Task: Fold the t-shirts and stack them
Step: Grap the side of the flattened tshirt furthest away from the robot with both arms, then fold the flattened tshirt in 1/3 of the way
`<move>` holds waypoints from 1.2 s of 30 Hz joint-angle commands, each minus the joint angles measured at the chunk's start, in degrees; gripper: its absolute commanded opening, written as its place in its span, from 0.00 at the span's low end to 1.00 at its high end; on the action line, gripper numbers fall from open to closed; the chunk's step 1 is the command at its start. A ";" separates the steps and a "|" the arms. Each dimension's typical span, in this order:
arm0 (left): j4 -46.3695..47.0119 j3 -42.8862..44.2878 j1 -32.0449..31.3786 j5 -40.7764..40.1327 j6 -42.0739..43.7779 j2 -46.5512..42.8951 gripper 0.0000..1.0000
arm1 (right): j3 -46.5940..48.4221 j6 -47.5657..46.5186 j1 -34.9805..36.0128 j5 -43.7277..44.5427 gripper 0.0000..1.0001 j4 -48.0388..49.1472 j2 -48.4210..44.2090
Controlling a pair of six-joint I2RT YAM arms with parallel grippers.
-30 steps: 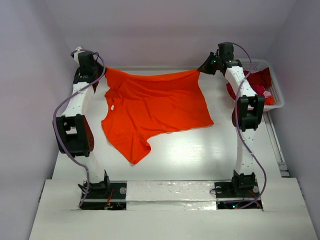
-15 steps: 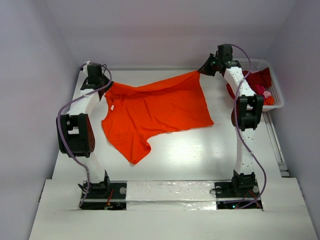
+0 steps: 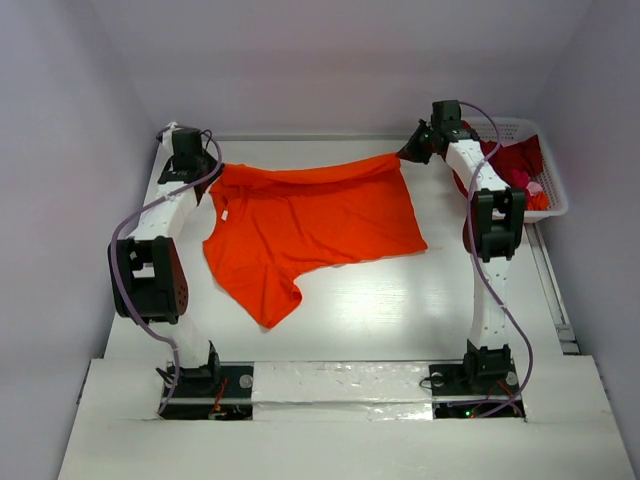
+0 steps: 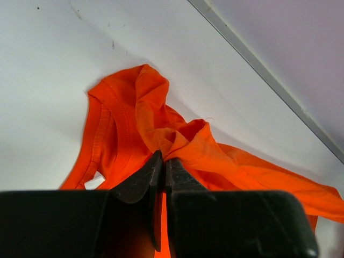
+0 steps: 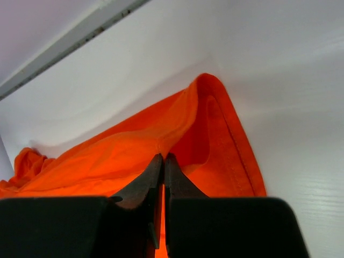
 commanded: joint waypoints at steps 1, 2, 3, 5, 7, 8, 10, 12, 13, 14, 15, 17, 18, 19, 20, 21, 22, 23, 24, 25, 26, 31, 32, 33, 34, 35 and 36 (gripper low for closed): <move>-0.41 -1.10 -0.45 -1.13 0.85 -3.49 0.00 | -1.35 0.73 -0.43 1.05 0.00 2.44 -5.48; -0.49 -1.36 -0.45 -1.13 0.85 -3.58 0.00 | -1.52 0.90 -0.43 1.31 0.00 2.44 -5.75; -0.58 -1.63 -0.45 -1.22 0.85 -3.75 0.00 | -1.70 0.99 -0.43 1.31 0.00 2.53 -5.84; -0.76 -2.24 -0.97 -1.22 0.76 -3.84 0.00 | -2.05 1.08 -0.43 1.48 0.00 2.62 -6.27; -1.28 -2.59 -1.58 -1.48 0.76 -3.58 0.00 | -2.49 1.17 -0.43 1.49 0.00 2.97 -6.63; -1.55 -2.68 -1.59 -1.57 0.68 -3.41 0.00 | -2.84 1.34 -0.43 1.40 0.00 3.06 -6.71; -2.08 -3.03 -2.20 -1.74 0.59 -3.23 0.00 | -3.28 1.43 -0.43 1.31 0.00 3.32 -6.80; -2.43 -3.30 -2.73 -1.92 0.59 -3.40 0.00 | -3.72 1.43 -0.43 1.22 0.00 3.41 -7.07; -2.52 -3.82 -2.73 -2.10 0.59 -3.49 0.00 | -3.90 1.52 -0.43 1.22 0.00 3.50 -7.15; -2.60 -4.17 -2.73 -2.18 0.50 -3.67 0.00 | -4.16 1.52 -0.43 1.05 0.00 3.67 -7.33; -2.60 -4.35 -3.25 -2.36 0.50 -3.93 0.00 | -4.60 1.52 -0.43 0.87 0.00 3.76 -7.51; -2.61 -4.97 -3.26 -2.62 0.41 -4.02 0.00 | -4.69 1.43 -0.43 0.52 0.00 3.85 -7.51; -2.87 -5.06 -3.26 -2.71 0.41 -4.02 0.00 | -4.78 1.52 -0.43 0.34 0.00 3.76 -7.51; -3.04 -5.06 -3.26 -2.89 0.24 -4.02 0.00 | -4.78 1.52 -0.43 0.25 0.00 3.68 -7.51; -3.22 -4.97 -3.26 -3.06 0.24 -4.02 0.00 | -4.87 1.26 -0.43 0.25 0.00 3.41 -7.59; -3.31 -4.97 -3.26 -3.06 0.15 -4.02 0.00 | -4.87 1.17 -0.43 0.25 0.00 3.41 -7.59; -3.48 -4.80 -3.26 -3.06 0.15 -4.11 0.00 | -5.04 1.08 -0.43 0.34 0.00 3.24 -7.59; -3.66 -4.62 -3.26 -3.15 0.15 -4.11 0.00 | -5.22 0.99 -0.43 0.34 0.00 3.15 -7.68; -4.09 -4.53 -3.26 -3.24 0.15 -4.11 0.00 | -5.48 1.08 -0.43 0.34 0.00 3.06 -7.86; -4.45 -4.18 -3.26 -3.59 0.06 -4.02 0.00 | -5.83 1.08 -0.43 0.34 0.00 3.23 -8.21; -4.80 -4.09 -3.26 -3.68 0.06 -4.02 0.00 | -6.88 1.26 -0.43 0.34 0.00 3.50 -8.47; -7.08 -4.09 -3.79 -5.26 -0.11 -3.58 0.00 | -9.52 2.31 -0.43 -0.10 0.00 4.99 -9.79; -7.35 -4.26 -3.79 -5.35 -0.20 -3.58 0.00 | -9.70 2.40 0.10 -0.27 0.00 4.99 -9.97; -7.52 -4.35 -3.79 -5.44 -0.29 -3.49 0.00 | -9.61 2.40 0.10 -0.27 0.00 4.99 -9.97; -7.61 -4.62 -3.79 -5.61 -0.29 -3.32 0.00 | -9.61 2.40 0.10 -0.27 0.00 4.91 -10.05; -7.96 -4.62 -3.79 -5.79 -0.38 -3.23 0.00 | -9.70 2.40 0.10 -0.10 0.00 4.73 -10.14; -8.66 -4.71 -3.79 -6.05 -0.47 -3.14 0.00 | -9.87 2.40 0.10 0.08 0.00 4.64 -10.23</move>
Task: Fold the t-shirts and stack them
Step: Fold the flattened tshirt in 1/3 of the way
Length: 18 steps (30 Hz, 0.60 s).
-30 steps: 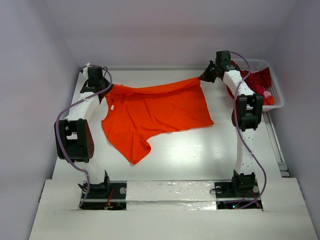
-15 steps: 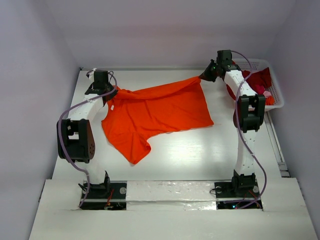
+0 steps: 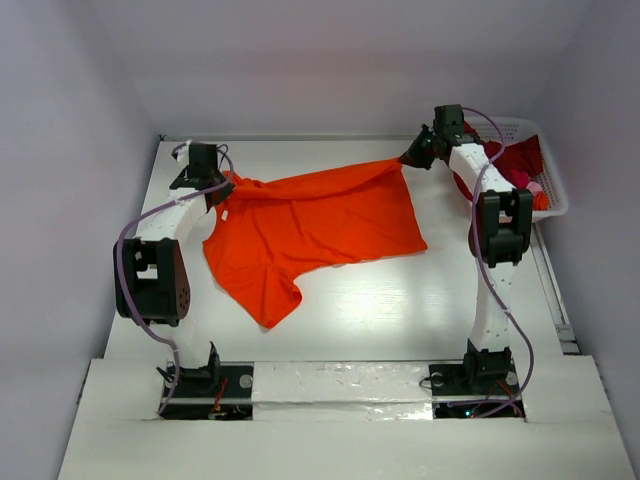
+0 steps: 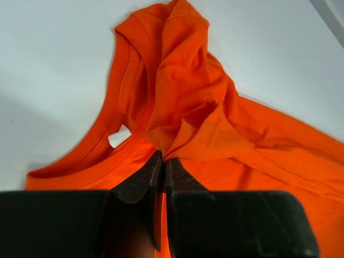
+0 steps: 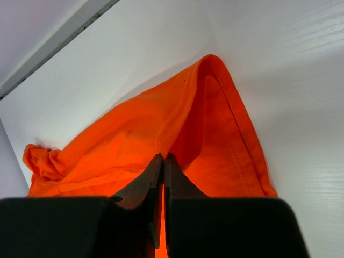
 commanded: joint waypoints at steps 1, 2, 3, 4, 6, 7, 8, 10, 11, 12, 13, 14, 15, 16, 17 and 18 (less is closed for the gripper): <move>-1.89 -0.29 -0.31 -2.20 -0.29 -1.96 0.00 | -0.28 0.48 0.10 -0.10 0.00 2.59 -4.31; -2.16 -0.47 -0.31 -2.38 -0.38 -1.70 0.00 | -0.46 0.48 0.62 0.08 0.00 2.59 -4.40; -2.77 -0.55 -0.31 -2.56 -0.38 -1.43 0.00 | -0.89 0.56 0.63 0.08 0.00 2.59 -4.57; -2.95 -0.99 -0.83 -2.73 -0.47 -1.43 0.00 | -0.98 0.65 0.63 0.17 0.00 2.67 -4.66; -2.95 -1.69 -0.84 -2.82 -0.64 -1.61 0.00 | -1.42 0.65 1.15 0.87 0.00 2.50 -5.01; -2.78 -2.39 -0.84 -2.82 -0.73 -1.69 0.00 | -2.03 0.65 1.16 1.04 0.00 2.59 -5.19; -2.77 -2.66 -0.84 -2.91 -0.73 -1.87 0.00 | -2.39 0.57 1.16 1.31 0.00 2.67 -5.36; -2.77 -3.36 -1.37 -3.35 -0.73 -2.14 0.00 | -3.09 0.56 1.68 1.57 0.00 2.68 -5.62; -2.86 -3.45 -1.37 -3.35 -0.82 -2.14 0.00 | -3.27 0.56 1.68 1.66 0.00 2.67 -5.71; -3.21 -3.46 -1.37 -3.35 -0.91 -2.05 0.00 | -3.53 0.48 1.68 1.92 0.00 2.67 -5.80; -3.39 -3.46 -1.37 -3.52 -0.91 -2.05 0.00 | -3.79 0.56 1.68 2.10 0.00 2.85 -5.98; -3.56 -3.46 -1.37 -3.61 -0.99 -1.96 0.00 | -4.23 0.56 1.68 2.10 0.00 2.94 -6.24; -3.83 -3.46 -1.37 -3.61 -1.08 -1.87 0.00 | -4.41 0.56 1.68 2.19 0.00 3.03 -6.42; -3.92 -3.54 -1.37 -3.87 -1.17 -1.87 0.00 | -4.59 0.48 1.68 2.45 0.00 3.03 -6.59; -4.00 -3.63 -1.37 -3.96 -1.26 -1.87 0.00 | -4.85 0.56 1.68 2.54 0.00 3.11 -6.85; -4.09 -3.72 -1.37 -3.96 -1.26 -1.78 0.00 | -5.46 0.56 1.68 2.63 0.00 3.20 -6.94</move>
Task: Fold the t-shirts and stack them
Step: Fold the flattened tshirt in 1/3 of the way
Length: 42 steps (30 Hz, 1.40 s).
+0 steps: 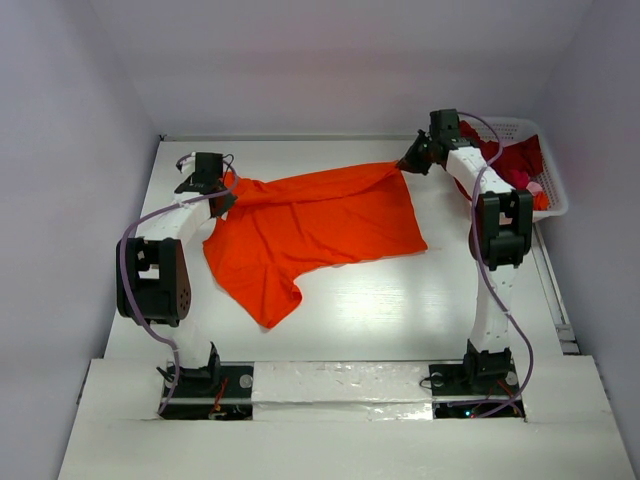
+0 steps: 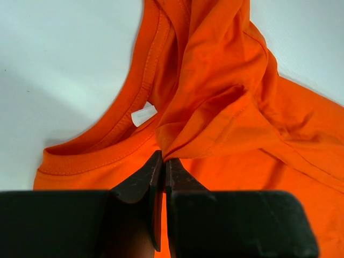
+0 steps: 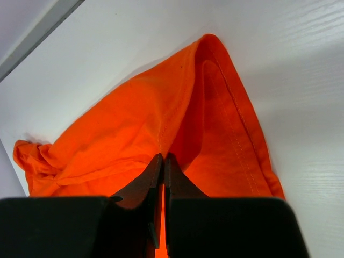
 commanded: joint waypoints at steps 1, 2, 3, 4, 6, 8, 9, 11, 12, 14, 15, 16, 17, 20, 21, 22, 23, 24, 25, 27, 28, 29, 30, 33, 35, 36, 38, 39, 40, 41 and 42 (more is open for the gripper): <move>-1.03 -0.62 -0.23 -1.56 -0.76 -1.52 0.00 | -1.23 0.19 0.44 1.47 0.00 2.66 -4.54; -1.21 -0.62 -0.23 -1.82 -0.93 -1.35 0.00 | -1.49 0.28 0.44 1.64 0.00 2.74 -4.72; -1.91 -0.62 -0.23 -1.91 -1.02 -1.08 0.00 | -2.19 0.19 0.44 1.73 0.00 2.83 -4.98; -2.26 -0.53 -0.23 -2.17 -1.28 -0.38 0.00 | -2.63 0.37 0.96 1.82 0.00 3.01 -5.16; -3.40 -0.44 -0.23 -2.18 -1.72 0.41 0.00 | -3.68 0.54 0.96 2.26 0.00 3.44 -5.94; -3.76 -0.53 -0.23 -2.26 -2.16 1.29 0.00 | -5.18 0.81 0.96 2.79 0.00 3.97 -6.47; -4.11 -0.53 -0.23 -2.26 -2.25 1.73 0.00 | -5.62 0.81 0.96 2.88 0.00 4.06 -6.74; -4.55 -0.53 -0.23 -2.35 -2.51 2.26 0.00 | -6.50 0.90 0.96 3.23 0.00 4.24 -7.26; -4.98 -0.44 -0.23 -2.35 -2.60 2.96 0.00 | -6.68 0.90 0.96 3.75 0.00 4.24 -7.44; -5.69 -0.26 -0.23 -2.44 -2.69 3.75 0.00 | -7.20 0.90 0.96 4.28 0.00 4.06 -7.70; -6.13 -0.18 -0.23 -2.53 -2.86 4.45 0.00 | -7.47 1.07 0.96 4.89 0.00 4.06 -7.79; -6.30 -0.26 -0.23 -2.44 -2.95 4.80 0.00 | -7.64 1.16 0.96 5.07 0.00 3.89 -7.79; -6.31 -0.44 -0.23 -2.44 -3.04 4.98 0.00 | -8.17 1.25 0.96 5.42 0.00 3.80 -7.71; -6.22 -0.70 -0.23 -2.53 -3.22 5.60 0.00 | -8.78 1.69 0.96 5.52 0.00 3.80 -7.36; -6.39 -0.70 -0.23 -2.53 -3.39 5.77 0.00 | -9.13 1.86 0.96 4.99 0.00 3.89 -7.18; -6.39 -0.70 -0.23 -2.62 -3.39 5.77 0.00 | -9.14 1.86 0.96 4.81 0.00 3.80 -7.00; -6.57 -0.70 -0.23 -2.62 -3.39 5.86 0.00 | -9.05 1.95 0.96 4.72 0.00 3.71 -6.92; -6.74 -0.70 -0.23 -2.70 -3.48 5.78 0.00 | -9.14 1.95 0.96 4.72 0.00 3.62 -6.83; -6.83 -0.70 -0.23 -2.88 -3.48 5.77 0.02 | -9.14 1.95 0.96 4.81 0.03 3.54 -6.83; -7.10 -0.88 -0.23 -3.14 -3.57 5.51 0.04 | -9.14 1.95 0.96 6.38 0.10 3.01 -7.17; -7.10 -1.14 -0.23 -3.49 -3.66 5.42 0.04 | -9.49 2.04 0.96 7.00 0.11 3.01 -7.53; -7.18 -1.40 -0.23 -3.58 -3.92 5.25 0.04 | -9.75 2.13 0.96 7.53 0.13 3.09 -7.88; -7.27 -1.67 -0.23 -3.67 -4.01 4.81 0.04 | -10.01 2.39 0.96 8.93 0.13 3.18 -8.32; -7.45 -2.63 0.39 -3.67 -4.01 4.55 0.06 | -10.89 2.56 0.96 11.22 0.14 3.01 -9.46; -7.54 -3.16 0.91 -3.67 -3.92 4.28 0.07 | -11.07 2.83 0.96 12.10 0.13 2.22 -9.46; -7.45 -3.34 0.91 -3.67 -4.01 3.93 0.07 | -11.33 3.26 0.96 13.15 0.10 1.96 -9.46; -7.45 -3.86 1.44 -3.50 -4.01 3.58 0.06 | -11.77 3.88 0.96 14.21 0.08 1.43 -9.38; -7.54 -4.04 1.44 -3.41 -4.01 3.32 0.06 | -12.12 4.15 0.96 13.52 0.09 1.60 -9.11; -7.54 -4.04 1.44 -3.32 -4.01 3.14 0.06 | -12.04 4.23 0.96 12.82 0.12 1.78 -8.68; -7.45 -4.22 1.44 -3.32 -3.92 3.14 0.07 | -12.04 4.15 0.96 11.85 0.19 1.86 -7.98; -7.54 -4.22 1.44 -3.32 -3.92 2.96 0.07 | -12.04 4.41 0.96 11.23 0.20 1.78 -7.71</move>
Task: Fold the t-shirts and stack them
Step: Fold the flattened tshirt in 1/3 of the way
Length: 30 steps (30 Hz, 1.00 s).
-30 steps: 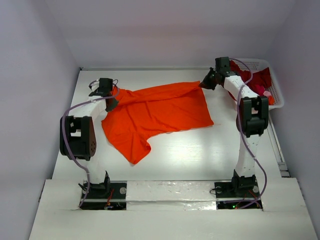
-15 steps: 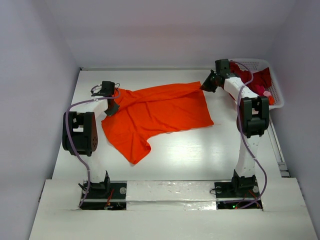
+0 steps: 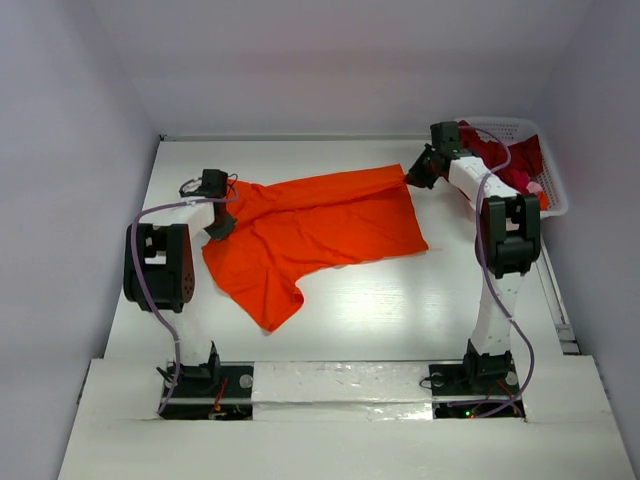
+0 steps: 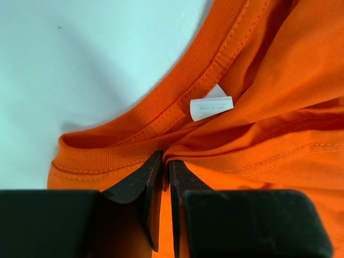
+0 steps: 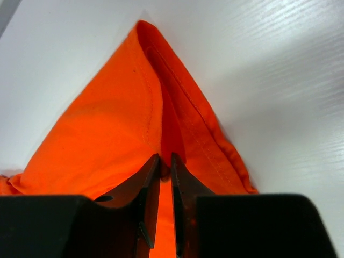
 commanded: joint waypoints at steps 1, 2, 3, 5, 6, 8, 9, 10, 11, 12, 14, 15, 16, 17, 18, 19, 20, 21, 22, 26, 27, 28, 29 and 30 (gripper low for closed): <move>-1.68 -0.85 0.48 -1.29 0.03 -3.62 0.07 | -0.43 1.00 0.55 0.34 0.20 0.84 -1.30; -1.68 -0.94 0.48 -1.37 0.04 -3.70 0.07 | -0.69 1.09 0.55 0.34 0.19 1.01 -1.30; -1.77 -1.03 0.48 -1.46 0.12 -3.88 0.07 | -0.87 1.35 0.55 0.43 0.18 1.10 -1.39; -1.77 -1.12 1.01 -1.46 0.04 -4.14 0.08 | -1.05 1.35 0.55 0.60 0.16 1.10 -1.48; -1.85 -1.20 1.01 -1.46 0.12 -4.32 0.08 | -1.05 1.18 0.55 0.78 0.13 1.10 -1.56; -1.86 -1.29 1.01 -1.46 0.04 -4.50 0.08 | -1.14 1.27 0.55 1.04 0.12 0.93 -1.65; -1.94 -1.29 1.01 -1.46 0.12 -4.67 0.08 | -1.22 1.27 0.55 1.22 0.12 0.93 -1.65; -1.94 -1.29 1.01 -1.55 0.04 -4.85 0.08 | -1.22 1.27 0.55 1.31 0.12 0.93 -1.74; -1.86 -1.38 1.01 -1.55 0.04 -5.02 0.09 | -1.31 1.27 0.55 1.39 0.11 0.93 -1.83; -1.86 -1.38 1.01 -1.46 0.12 -5.11 0.09 | -1.49 1.35 0.55 1.57 0.09 1.01 -1.83; -1.94 -1.38 1.01 -1.46 0.30 -5.20 0.09 | -1.66 1.44 0.55 1.92 0.09 1.02 -1.92; -1.94 -1.38 1.01 -1.38 0.39 -5.37 0.10 | -1.84 1.62 0.55 2.45 0.09 0.93 -1.92; -1.94 -1.38 1.01 -1.29 0.39 -5.55 0.10 | -2.01 1.62 0.55 2.71 0.09 1.01 -2.00; -1.94 -1.55 1.01 -1.20 0.47 -5.73 0.13 | -2.10 1.62 0.55 2.98 0.09 1.02 -2.00; -1.94 -1.56 1.01 -1.20 0.56 -5.99 0.14 | -2.19 1.62 0.55 3.41 0.10 1.02 -1.92; -1.94 -1.64 1.01 -1.11 0.74 -6.43 0.16 | -2.28 1.70 0.55 3.59 0.10 0.84 -1.83; -1.94 -1.73 1.53 -1.11 0.83 -6.43 0.17 | -2.28 1.70 0.55 3.68 0.10 0.75 -1.83; -2.20 -1.64 1.53 -1.02 0.83 -6.52 0.18 | -2.54 1.79 0.55 3.86 0.10 0.84 -1.74; -2.29 -1.64 1.53 -1.02 0.91 -6.52 0.18 | -2.63 1.88 0.55 3.86 0.10 0.75 -1.65; -2.56 -1.91 1.53 -0.85 1.09 -6.60 0.23 | -3.42 2.14 0.55 3.86 0.31 1.19 -1.65; -2.65 -1.99 1.53 -0.85 1.09 -6.78 0.23 | -3.51 2.32 0.55 3.86 0.49 1.19 -1.65; -2.73 -2.08 1.53 -0.85 1.09 -7.13 0.24 | -3.60 2.32 0.55 3.86 0.57 1.19 -1.83; -2.82 -2.00 1.53 -0.85 1.18 -7.39 0.24 | -3.95 2.32 0.55 3.86 0.63 1.19 -2.00; -3.08 -1.91 1.53 -0.76 1.27 -7.66 0.25 | -4.12 2.58 0.55 3.86 0.72 1.28 -2.18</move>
